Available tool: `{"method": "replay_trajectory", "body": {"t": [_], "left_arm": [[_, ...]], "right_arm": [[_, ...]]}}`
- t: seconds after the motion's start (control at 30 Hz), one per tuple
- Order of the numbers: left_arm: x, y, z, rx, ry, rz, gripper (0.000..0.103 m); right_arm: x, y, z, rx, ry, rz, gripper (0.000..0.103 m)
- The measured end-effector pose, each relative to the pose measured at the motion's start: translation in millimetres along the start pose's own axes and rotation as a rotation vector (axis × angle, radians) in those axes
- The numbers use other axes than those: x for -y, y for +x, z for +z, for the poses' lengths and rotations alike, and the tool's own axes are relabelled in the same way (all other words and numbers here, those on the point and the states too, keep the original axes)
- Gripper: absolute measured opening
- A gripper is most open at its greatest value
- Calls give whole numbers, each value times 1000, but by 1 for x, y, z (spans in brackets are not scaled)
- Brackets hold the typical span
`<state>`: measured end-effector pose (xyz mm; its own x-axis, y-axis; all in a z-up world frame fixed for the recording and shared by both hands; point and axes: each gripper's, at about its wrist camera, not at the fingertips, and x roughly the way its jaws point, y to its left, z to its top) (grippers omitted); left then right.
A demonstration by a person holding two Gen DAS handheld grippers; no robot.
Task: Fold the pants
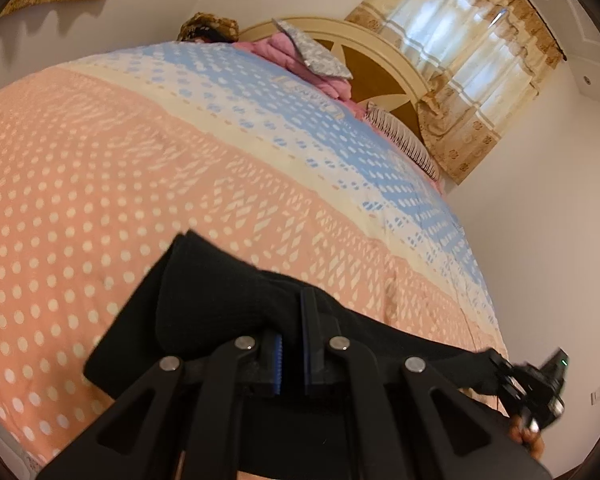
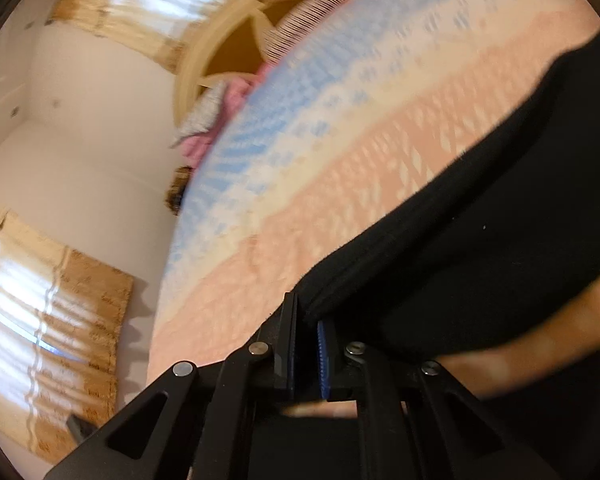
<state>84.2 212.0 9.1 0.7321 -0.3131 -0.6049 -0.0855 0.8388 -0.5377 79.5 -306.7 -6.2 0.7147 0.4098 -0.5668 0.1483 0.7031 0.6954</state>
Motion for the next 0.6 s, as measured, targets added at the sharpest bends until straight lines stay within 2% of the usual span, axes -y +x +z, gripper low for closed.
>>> {"method": "replay_trajectory", "body": {"t": [0.1,0.2,0.3,0.37,0.47,0.53,0.6], "left_arm": [[-6,-9,-4,-1,25,16,7],[-21,-13,-15,-27,40,41,7],[-34,-10,-30,-64,57,89,7],[-38,-4,-40,-74,95,158,7],[-44,8,-51,-99,122,223,8],[-46,11,-57,-100,125,236,8],[-43,11,-59,-82,162,259,13]], "right_arm": [[-18,-38,-31,38,-81,17,8],[-25,-61,-78,55,-167,-26,8],[-13,-64,-114,42,-182,-66,8],[-5,-56,-136,16,-218,-105,8],[9,-44,-152,-25,-238,-144,8],[10,-44,-153,-8,-269,-147,8],[9,-42,-153,-8,-298,-161,8]]}}
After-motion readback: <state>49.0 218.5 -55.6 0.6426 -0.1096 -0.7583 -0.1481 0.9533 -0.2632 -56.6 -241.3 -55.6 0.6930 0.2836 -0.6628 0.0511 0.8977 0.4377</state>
